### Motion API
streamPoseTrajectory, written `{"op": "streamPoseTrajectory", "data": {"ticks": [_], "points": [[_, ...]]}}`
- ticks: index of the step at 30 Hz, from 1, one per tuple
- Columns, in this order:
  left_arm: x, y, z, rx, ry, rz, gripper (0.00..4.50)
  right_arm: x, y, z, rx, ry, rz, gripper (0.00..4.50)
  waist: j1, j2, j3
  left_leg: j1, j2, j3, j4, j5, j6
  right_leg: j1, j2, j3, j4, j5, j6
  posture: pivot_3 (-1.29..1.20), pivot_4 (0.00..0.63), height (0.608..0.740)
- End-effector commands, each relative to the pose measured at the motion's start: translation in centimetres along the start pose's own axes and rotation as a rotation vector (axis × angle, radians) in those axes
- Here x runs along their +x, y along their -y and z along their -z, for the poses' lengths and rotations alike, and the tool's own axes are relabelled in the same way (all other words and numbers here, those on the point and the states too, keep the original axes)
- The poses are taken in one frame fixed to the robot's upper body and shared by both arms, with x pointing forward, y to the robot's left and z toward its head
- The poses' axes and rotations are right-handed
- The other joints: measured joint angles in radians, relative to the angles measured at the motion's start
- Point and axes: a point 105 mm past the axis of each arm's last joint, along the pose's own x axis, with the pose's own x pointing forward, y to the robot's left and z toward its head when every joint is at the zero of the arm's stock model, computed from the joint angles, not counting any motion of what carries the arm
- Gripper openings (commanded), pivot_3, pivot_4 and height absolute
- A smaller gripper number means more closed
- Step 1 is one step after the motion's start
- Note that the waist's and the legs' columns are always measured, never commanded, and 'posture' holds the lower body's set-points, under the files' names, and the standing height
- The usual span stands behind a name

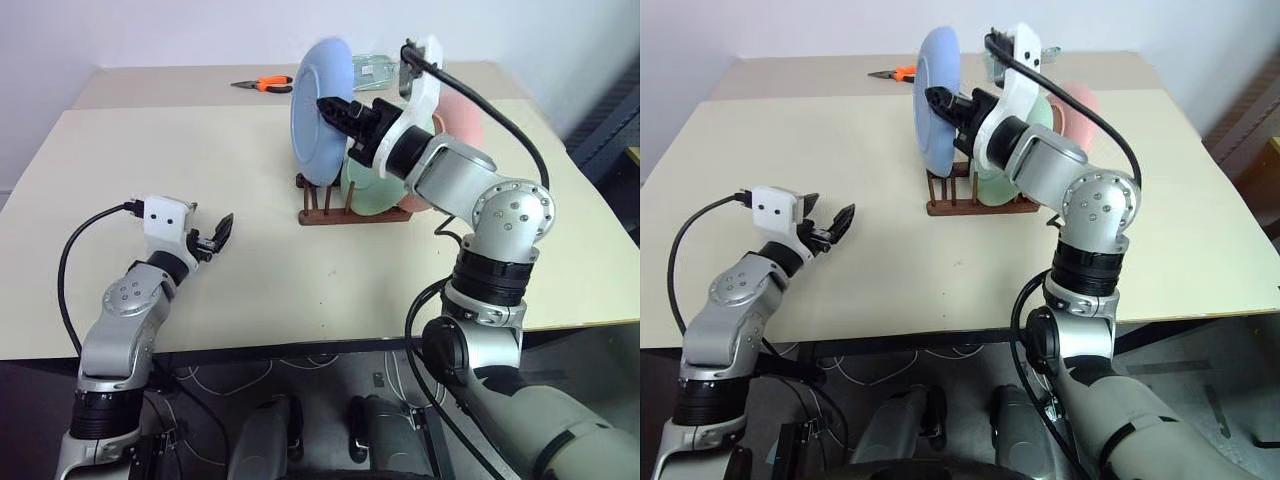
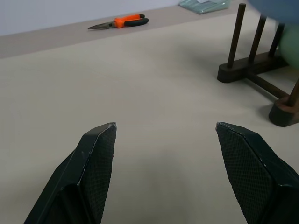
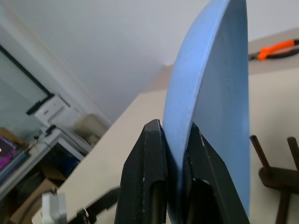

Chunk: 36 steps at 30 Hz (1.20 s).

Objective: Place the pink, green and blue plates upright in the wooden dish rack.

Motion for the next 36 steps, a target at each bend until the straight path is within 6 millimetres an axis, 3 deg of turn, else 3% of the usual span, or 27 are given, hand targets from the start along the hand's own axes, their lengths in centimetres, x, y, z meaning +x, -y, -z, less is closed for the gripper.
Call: {"op": "streamPoseTrajectory", "data": {"ticks": [1,18,36], "points": [[-0.3,-0.1,-1.3,0.020,0.049,-0.005,3.47,-0.4,-1.0,-1.8,-0.018,0.068,-0.019,0.00,-0.001,0.000,0.000,0.000,0.000,0.000,0.000,0.000,0.000,0.000,0.000,0.000,0.000,0.000,0.000,0.00,0.150,0.740],[-0.1,0.3,-1.2,0.021,0.049,0.013,3.47,0.1,-0.2,-0.4,0.035,0.005,0.036,0.00,-0.001,0.000,0.000,0.000,0.000,0.001,0.000,0.000,0.000,0.000,0.000,0.001,0.000,0.000,0.000,0.00,0.150,0.740],[-0.1,0.6,-1.0,0.018,0.041,0.020,3.47,0.2,-1.9,-2.7,0.045,0.061,0.009,0.00,-0.002,0.000,0.000,0.000,0.001,0.001,0.000,0.000,0.000,-0.001,0.000,0.001,0.000,0.000,0.000,0.00,0.150,0.740]]}}
